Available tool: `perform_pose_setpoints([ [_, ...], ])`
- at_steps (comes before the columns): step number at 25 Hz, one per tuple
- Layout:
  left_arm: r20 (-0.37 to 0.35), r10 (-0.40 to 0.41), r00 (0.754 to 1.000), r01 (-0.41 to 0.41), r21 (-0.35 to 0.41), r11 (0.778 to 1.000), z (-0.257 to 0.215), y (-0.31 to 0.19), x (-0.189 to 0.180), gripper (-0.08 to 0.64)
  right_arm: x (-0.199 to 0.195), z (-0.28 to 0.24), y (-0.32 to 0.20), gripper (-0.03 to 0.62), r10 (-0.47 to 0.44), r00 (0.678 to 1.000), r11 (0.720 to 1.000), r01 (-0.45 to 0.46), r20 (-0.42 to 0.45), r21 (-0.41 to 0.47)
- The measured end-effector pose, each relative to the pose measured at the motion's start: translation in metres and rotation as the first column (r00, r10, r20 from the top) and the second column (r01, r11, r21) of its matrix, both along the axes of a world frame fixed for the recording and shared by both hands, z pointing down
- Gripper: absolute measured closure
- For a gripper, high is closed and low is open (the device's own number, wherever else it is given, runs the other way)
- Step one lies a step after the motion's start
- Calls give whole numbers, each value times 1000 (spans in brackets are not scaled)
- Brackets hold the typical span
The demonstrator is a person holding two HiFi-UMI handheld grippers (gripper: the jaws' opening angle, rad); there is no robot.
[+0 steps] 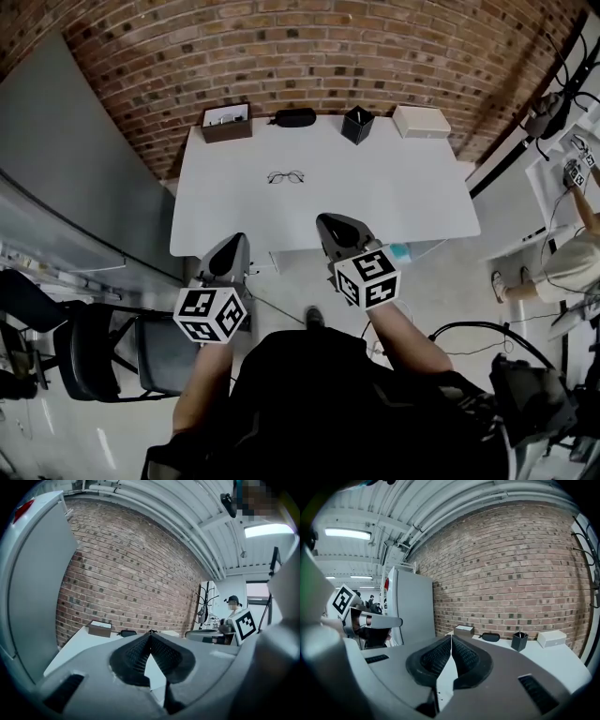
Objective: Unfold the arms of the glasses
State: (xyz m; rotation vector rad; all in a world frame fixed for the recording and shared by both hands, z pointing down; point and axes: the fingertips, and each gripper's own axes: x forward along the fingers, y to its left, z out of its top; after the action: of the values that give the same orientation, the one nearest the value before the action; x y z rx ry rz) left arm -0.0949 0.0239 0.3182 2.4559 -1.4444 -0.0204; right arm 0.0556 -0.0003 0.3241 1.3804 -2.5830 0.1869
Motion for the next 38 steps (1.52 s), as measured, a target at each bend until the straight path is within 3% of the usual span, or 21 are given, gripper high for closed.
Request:
perform_pose_setpoints([
  [17, 48, -45, 998, 48, -63, 997, 22, -79, 53, 552, 37, 38, -83, 581, -99, 995, 992, 100, 10, -71],
  [25, 58, -54, 997, 60, -107, 992, 46, -108, 42, 552, 32, 44, -116, 581, -110, 994, 991, 109, -1, -73],
  [38, 57, 51, 997, -38, -210, 977, 91, -195, 23, 552, 9, 82, -195, 581, -25, 997, 990, 16, -67, -140],
])
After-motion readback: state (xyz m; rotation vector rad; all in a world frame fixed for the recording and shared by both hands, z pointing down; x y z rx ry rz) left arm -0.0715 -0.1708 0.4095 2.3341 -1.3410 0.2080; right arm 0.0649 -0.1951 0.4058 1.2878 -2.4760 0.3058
